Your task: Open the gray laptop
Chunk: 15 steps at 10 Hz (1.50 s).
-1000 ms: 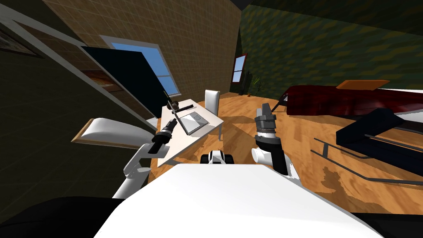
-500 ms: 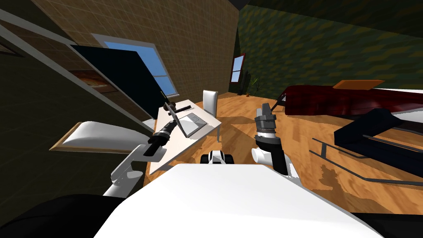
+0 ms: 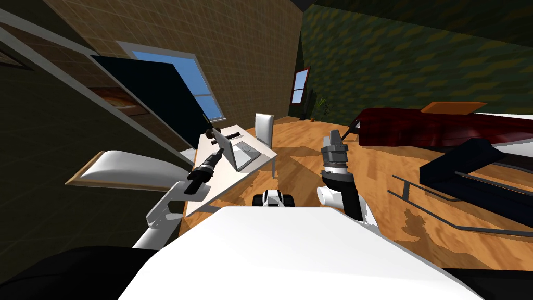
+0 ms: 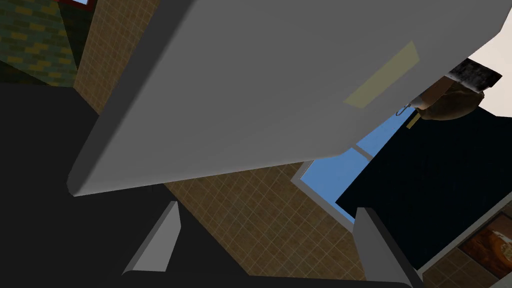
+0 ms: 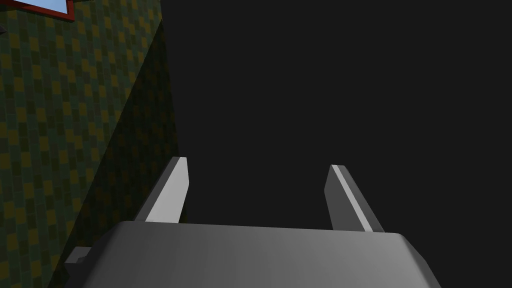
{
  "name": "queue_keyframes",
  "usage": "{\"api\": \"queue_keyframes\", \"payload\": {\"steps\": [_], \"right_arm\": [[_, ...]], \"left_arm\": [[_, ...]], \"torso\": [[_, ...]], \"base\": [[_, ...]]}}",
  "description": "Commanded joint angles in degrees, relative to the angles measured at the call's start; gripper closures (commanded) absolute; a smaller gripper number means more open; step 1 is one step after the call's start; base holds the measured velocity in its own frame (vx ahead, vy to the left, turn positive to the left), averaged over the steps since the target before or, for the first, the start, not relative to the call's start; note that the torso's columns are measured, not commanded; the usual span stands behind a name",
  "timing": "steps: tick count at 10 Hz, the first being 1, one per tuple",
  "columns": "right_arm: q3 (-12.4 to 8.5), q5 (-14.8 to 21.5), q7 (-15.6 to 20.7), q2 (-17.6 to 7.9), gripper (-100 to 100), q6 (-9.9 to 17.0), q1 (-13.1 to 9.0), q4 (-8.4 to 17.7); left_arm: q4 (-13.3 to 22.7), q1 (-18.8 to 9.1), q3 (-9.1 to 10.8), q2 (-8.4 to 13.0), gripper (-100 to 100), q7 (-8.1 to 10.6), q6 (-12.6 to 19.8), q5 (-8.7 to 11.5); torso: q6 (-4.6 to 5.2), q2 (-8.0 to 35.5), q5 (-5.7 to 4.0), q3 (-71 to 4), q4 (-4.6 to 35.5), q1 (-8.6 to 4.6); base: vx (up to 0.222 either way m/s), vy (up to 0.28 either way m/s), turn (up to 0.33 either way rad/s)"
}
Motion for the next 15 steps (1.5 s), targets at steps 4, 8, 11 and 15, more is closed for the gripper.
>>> {"api": "queue_keyframes", "payload": {"steps": [4, 8, 11, 15], "right_arm": [[0.0, 0.0, 0.0, 0.0, 0, 0.0, 0.0, 0.0], [0.0, 0.0, 0.0, 0.0, 0, 0.0, 0.0, 0.0], [0.0, 0.0, 0.0, 0.0, 0, 0.0, 0.0, 0.0], [0.0, 0.0, 0.0, 0.0, 0, 0.0, 0.0, 0.0]], "left_arm": [[6.0, -2.9, 0.71, -3.1, -100, -1.06, -3.2, -2.7], [10.6, -5.1, 1.38, -5.3, -100, -1.82, -5.6, -4.6], [12.4, -6.7, 3.18, -3.2, -100, -1.19, -3.7, -3.2], [10.1, -5.0, 1.83, -4.2, 100, -1.49, -4.5, -3.8]], "torso": [[-0.02, -0.1, 0.10, -0.1, 0.0, 0.30], [-0.01, 0.0, 0.07, 0.0, 0.0, 0.20], [0.03, -0.1, 0.12, -0.1, 0.0, 0.38], [-0.04, 0.0, 0.07, 0.0, 0.0, 0.19]], "base": [[-0.035, -0.081, 0.027], [-0.032, -0.091, 0.027], [-0.003, -0.020, -0.138], [0.000, 0.004, 0.100]]}}
